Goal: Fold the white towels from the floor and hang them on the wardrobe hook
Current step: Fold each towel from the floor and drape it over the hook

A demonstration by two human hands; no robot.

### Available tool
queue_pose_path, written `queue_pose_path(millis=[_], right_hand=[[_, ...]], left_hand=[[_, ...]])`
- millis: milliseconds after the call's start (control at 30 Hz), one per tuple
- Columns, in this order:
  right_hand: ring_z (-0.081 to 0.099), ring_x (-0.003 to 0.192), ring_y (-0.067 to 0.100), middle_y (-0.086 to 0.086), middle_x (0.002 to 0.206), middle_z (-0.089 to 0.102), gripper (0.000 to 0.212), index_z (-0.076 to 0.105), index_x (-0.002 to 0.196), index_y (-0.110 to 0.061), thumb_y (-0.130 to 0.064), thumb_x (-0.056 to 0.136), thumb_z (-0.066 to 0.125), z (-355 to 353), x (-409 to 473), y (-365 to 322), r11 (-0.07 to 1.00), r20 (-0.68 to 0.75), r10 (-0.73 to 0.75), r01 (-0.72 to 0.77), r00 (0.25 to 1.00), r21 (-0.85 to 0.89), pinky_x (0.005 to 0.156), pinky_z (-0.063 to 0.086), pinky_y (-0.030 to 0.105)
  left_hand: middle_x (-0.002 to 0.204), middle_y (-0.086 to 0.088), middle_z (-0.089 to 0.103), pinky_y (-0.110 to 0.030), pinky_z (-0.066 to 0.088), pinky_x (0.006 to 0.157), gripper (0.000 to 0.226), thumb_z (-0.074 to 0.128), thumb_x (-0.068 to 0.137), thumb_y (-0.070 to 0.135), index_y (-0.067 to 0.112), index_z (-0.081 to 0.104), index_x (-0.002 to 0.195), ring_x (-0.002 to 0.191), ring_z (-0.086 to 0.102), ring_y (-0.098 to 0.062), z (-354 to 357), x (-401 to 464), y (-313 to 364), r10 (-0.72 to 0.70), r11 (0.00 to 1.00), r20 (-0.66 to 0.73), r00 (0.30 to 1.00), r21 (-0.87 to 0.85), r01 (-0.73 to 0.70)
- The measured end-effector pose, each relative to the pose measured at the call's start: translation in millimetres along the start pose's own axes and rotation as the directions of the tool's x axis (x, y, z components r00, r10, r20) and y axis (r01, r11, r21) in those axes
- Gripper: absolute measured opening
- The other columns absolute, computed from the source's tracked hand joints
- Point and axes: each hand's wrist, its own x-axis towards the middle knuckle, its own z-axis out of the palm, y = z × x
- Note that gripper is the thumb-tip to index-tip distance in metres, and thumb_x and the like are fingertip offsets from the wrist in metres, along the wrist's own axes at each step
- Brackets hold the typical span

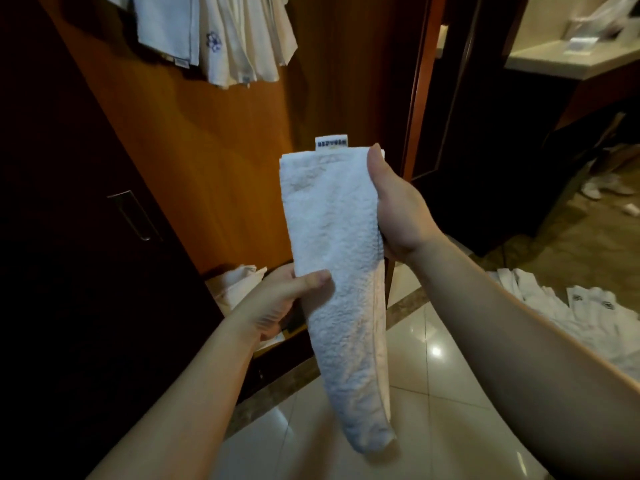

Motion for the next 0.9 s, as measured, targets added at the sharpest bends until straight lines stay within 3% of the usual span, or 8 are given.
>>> queue_pose_path(millis=[167, 333, 400, 500, 600, 733, 833, 900], right_hand=[[0.075, 0.101, 0.015, -0.004, 0.107, 0.078, 0.056, 0.081, 0.097, -0.040, -0.074, 0.094, 0.036, -10, 18, -17, 0.999, -0.022, -0.002, 0.003, 1.000, 0.039, 0.073, 0.061, 0.028], [0.060, 0.129, 0.028, 0.007, 0.139, 0.064, 0.089, 0.056, 0.141, -0.027, -0.084, 0.087, 0.014, -34, 31, 18, 0.930, 0.222, 0.122, -0.189, 0.967, 0.316, 0.106, 0.049, 0.047], [0.062, 0.127, 0.025, 0.006, 0.137, 0.065, 0.095, 0.050, 0.144, -0.026, -0.089, 0.078, 0.026, -36, 24, 48, 0.910, 0.289, 0.203, -0.289, 0.936, 0.298, 0.100, 0.055, 0.042], [0.066, 0.120, 0.017, -0.004, 0.121, 0.074, 0.073, 0.069, 0.122, -0.029, -0.080, 0.078, 0.041, -31, 5, 92, 0.924, 0.333, 0.273, -0.342, 0.903, 0.170, 0.093, 0.057, 0.035], [0.066, 0.119, 0.020, -0.008, 0.115, 0.075, 0.051, 0.073, 0.111, -0.032, -0.070, 0.077, 0.063, -21, -9, 111, 0.964, 0.206, 0.260, -0.242, 0.943, -0.108, 0.098, 0.052, 0.043], [0.065, 0.095, -0.014, -0.041, 0.103, 0.067, 0.034, 0.062, 0.099, -0.065, -0.080, 0.068, 0.062, -11, -14, 102, 0.923, 0.109, 0.127, -0.077, 0.986, -0.377, 0.072, 0.047, 0.008], [0.061, 0.094, -0.021, -0.049, 0.102, 0.061, 0.039, 0.054, 0.105, -0.061, -0.077, 0.070, 0.062, -7, -15, 95, 0.902, 0.083, 0.055, -0.014, 0.995, -0.432, 0.065, 0.046, 0.001], [0.062, 0.100, -0.017, -0.041, 0.112, 0.062, 0.051, 0.046, 0.117, -0.057, -0.069, 0.072, 0.067, -5, -14, 94, 0.925, 0.076, 0.026, 0.005, 0.997, -0.381, 0.074, 0.051, 0.005]], left_hand=[[0.118, -0.004, 0.074, -0.030, 0.057, 0.087, 0.029, 0.083, 0.072, 0.033, 0.025, 0.082, 0.100, 0.111, 0.070, -0.019, 12, 10, 12, 0.001, 0.998, -0.062, 0.998, -0.068, -0.005], [0.110, -0.011, 0.076, -0.030, 0.060, 0.075, 0.027, 0.073, 0.082, 0.026, 0.010, 0.079, 0.103, 0.099, 0.074, -0.024, 12, 20, 39, 0.044, 0.988, -0.101, 0.994, -0.145, -0.059], [0.107, -0.013, 0.076, -0.031, 0.060, 0.072, 0.044, 0.078, 0.079, 0.029, 0.004, 0.071, 0.114, 0.097, 0.075, -0.027, 7, 24, 54, 0.028, 0.984, -0.141, 0.990, -0.170, -0.052], [0.106, -0.014, 0.076, -0.035, 0.061, 0.069, 0.066, 0.084, 0.065, 0.039, 0.004, 0.065, 0.118, 0.097, 0.075, -0.029, -3, 28, 72, -0.004, 0.983, -0.240, 0.971, -0.181, -0.041], [0.101, -0.011, 0.078, -0.037, 0.061, 0.062, 0.065, 0.084, 0.070, 0.045, 0.009, 0.063, 0.120, 0.091, 0.076, -0.028, -13, 31, 80, -0.054, 0.983, -0.346, 0.937, -0.184, -0.011], [0.099, -0.008, 0.078, -0.040, 0.061, 0.069, 0.053, 0.078, 0.081, 0.046, 0.011, 0.064, 0.118, 0.091, 0.076, -0.027, -16, 35, 84, -0.051, 0.979, -0.367, 0.929, -0.200, -0.025], [0.101, -0.007, 0.078, -0.041, 0.059, 0.074, 0.053, 0.077, 0.082, 0.048, 0.011, 0.064, 0.118, 0.092, 0.076, -0.026, -12, 37, 87, -0.041, 0.975, -0.369, 0.928, -0.216, -0.042], [0.099, -0.007, 0.078, -0.039, 0.061, 0.067, 0.052, 0.077, 0.082, 0.047, 0.012, 0.063, 0.118, 0.089, 0.076, -0.025, -8, 37, 90, -0.042, 0.970, -0.373, 0.927, -0.236, -0.051]])
